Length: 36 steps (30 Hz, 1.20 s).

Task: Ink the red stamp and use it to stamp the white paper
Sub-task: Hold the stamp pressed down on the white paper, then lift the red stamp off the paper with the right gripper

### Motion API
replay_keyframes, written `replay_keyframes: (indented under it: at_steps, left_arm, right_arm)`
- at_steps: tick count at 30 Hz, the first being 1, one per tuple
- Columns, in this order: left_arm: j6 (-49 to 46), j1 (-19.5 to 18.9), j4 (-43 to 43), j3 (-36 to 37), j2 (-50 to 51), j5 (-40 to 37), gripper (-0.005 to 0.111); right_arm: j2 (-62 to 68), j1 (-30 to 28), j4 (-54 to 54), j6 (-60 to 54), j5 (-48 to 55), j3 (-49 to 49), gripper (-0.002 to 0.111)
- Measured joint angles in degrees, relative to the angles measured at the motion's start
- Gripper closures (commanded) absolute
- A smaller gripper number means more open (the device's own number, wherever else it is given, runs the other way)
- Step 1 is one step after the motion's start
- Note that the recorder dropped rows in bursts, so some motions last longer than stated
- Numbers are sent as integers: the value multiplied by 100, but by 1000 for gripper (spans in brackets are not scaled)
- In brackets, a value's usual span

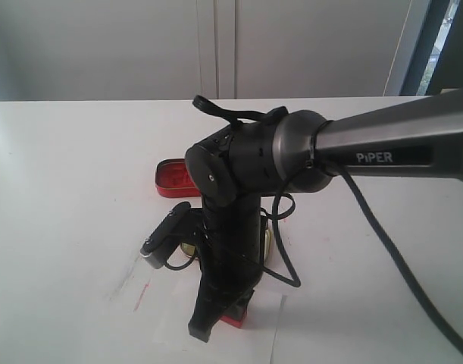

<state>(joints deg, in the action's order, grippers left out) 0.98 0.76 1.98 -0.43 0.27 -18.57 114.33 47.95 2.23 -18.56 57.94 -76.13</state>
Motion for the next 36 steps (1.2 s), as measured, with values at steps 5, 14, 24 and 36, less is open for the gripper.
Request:
replay_keyframes:
  at_steps: [5,14,24,36]
  left_arm:
    - [0,0,0,0,0,0,107]
    - [0,0,0,0,0,0,107]
    - [0,0,0,0,0,0,107]
    - [0,0,0,0,0,0,107]
  right_arm:
    - [-37,0,-43,38,-48,35,108]
    - [-79,0,-104,52,-138,47,108]
    - [-267,0,-188,167,-160,47,108]
    - [-559,0,-223,204,-160,47,108]
